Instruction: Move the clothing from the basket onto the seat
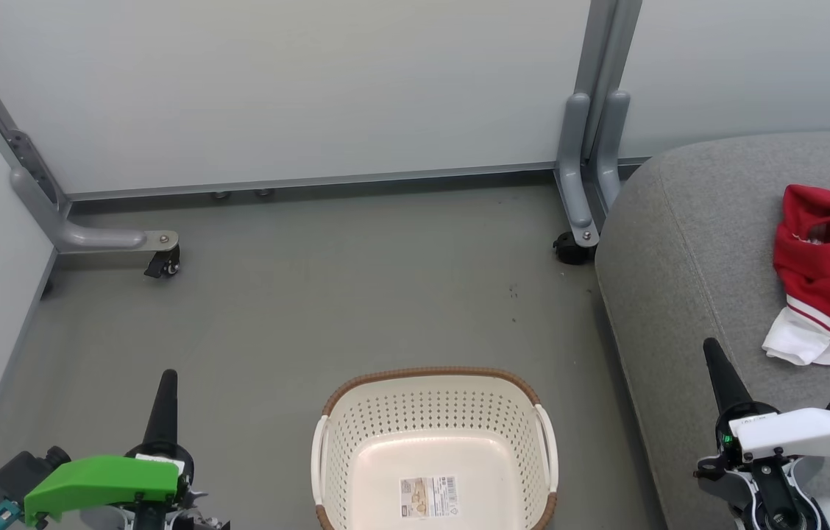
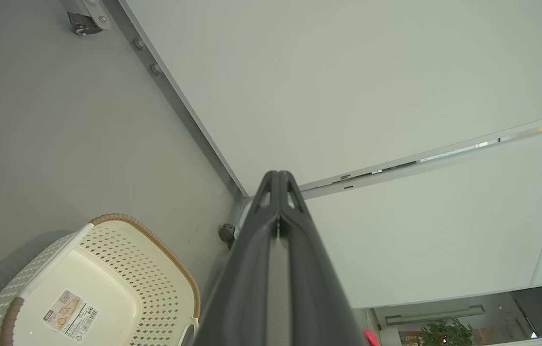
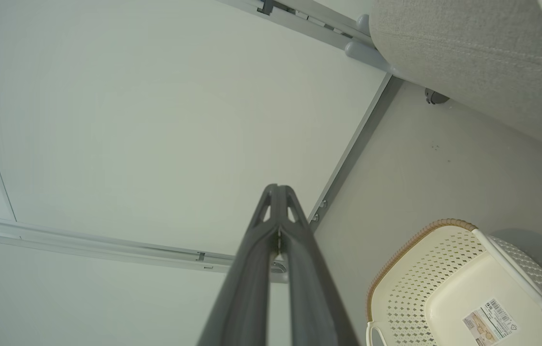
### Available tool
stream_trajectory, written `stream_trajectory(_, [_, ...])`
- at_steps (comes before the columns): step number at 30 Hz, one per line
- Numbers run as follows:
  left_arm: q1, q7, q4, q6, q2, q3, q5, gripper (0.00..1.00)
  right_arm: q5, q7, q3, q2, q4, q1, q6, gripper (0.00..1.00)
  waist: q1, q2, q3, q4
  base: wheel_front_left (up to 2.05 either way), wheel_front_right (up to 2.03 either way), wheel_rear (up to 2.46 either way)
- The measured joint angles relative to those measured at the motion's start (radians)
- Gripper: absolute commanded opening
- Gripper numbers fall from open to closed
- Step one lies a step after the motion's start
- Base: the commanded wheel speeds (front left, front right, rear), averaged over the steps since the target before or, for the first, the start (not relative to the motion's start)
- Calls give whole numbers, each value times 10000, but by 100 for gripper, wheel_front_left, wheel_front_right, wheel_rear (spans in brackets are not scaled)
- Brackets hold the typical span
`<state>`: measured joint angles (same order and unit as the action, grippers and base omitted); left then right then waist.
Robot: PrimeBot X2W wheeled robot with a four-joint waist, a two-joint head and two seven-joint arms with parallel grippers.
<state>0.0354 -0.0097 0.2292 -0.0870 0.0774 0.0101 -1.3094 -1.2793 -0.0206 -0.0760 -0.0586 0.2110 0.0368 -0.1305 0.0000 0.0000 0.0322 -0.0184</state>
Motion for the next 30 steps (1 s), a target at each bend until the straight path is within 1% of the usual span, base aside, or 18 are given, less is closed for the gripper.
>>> stream_trajectory(30, [441, 696, 82, -288, -8, -637, -2343, 0, -2360, -658, -238, 48, 230, 499, 0, 0, 0, 0, -237, 124, 0, 0, 0])
